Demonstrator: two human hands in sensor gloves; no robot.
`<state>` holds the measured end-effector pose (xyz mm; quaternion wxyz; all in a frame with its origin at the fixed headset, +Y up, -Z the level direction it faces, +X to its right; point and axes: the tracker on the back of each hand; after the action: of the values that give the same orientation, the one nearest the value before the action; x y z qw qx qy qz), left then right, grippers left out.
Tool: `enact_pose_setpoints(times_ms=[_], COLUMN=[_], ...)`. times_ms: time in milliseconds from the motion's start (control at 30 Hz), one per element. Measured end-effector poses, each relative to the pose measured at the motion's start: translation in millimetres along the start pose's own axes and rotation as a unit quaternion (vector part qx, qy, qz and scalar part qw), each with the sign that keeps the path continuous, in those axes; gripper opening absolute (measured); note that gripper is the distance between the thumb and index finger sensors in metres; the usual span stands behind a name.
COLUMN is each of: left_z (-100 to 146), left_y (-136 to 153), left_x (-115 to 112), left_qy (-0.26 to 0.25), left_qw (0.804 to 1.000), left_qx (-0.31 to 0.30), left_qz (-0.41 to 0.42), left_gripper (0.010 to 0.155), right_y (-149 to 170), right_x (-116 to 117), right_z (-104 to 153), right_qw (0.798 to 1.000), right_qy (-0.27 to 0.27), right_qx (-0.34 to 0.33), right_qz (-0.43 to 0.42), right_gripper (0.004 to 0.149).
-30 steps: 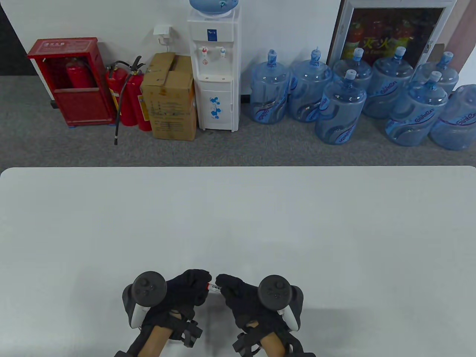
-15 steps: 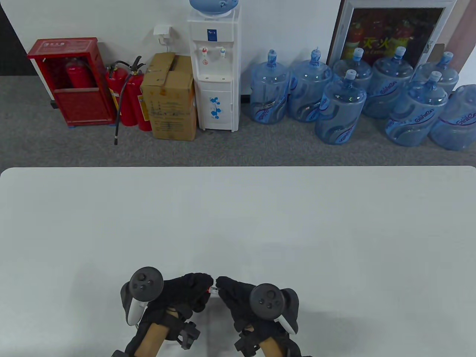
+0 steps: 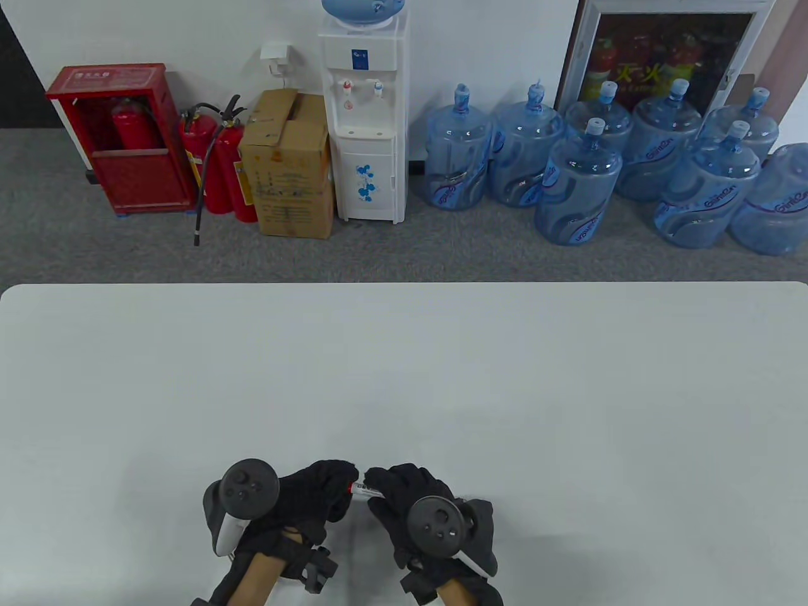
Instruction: Insert the marker cap back onto the marker
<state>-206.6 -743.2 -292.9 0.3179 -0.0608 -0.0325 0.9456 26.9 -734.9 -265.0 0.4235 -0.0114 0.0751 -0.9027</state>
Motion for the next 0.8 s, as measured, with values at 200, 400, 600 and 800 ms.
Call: enact_pose_setpoints(times_ms=[200,400,600,800], left_z=[5,8,0,-4], left_y=[-7,2,23,28], left_x=[2,26,26,27], left_qy=[-0.042,-0.197,-0.180,-0.169], left_qw=[0.996,0.935,0.869,0.861], left_qx=[-0.062,-0.013,0.076,0.099], left_qz=[-0.056,-0.295,-0.454,-0.469], left_gripper=[0.041,0.051,0.073,0.077], right_y=[5,10,65,111], right_x=[1,-23,-59,-98], right_z=[0,-6,-20,-22], right_qw=[0.999,0.995,0.962,0.912], right_qy=[-0.020,0.013,0.104,0.213], right_qx=[0.034,0.093,0.252,0.294], right_qz=[0.030,0.029,0.030,0.192], right_gripper=[0.054,0.056,0.053,0.049])
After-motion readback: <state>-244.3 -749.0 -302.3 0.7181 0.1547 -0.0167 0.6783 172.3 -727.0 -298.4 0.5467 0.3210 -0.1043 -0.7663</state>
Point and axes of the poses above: the tracker on the back of each hand, its own y axis roughly to the little-finger side, its own z axis roughly from the fingertips to the wrist, x = y × z, and after that the axes turned 10 degrees about x, right-handed
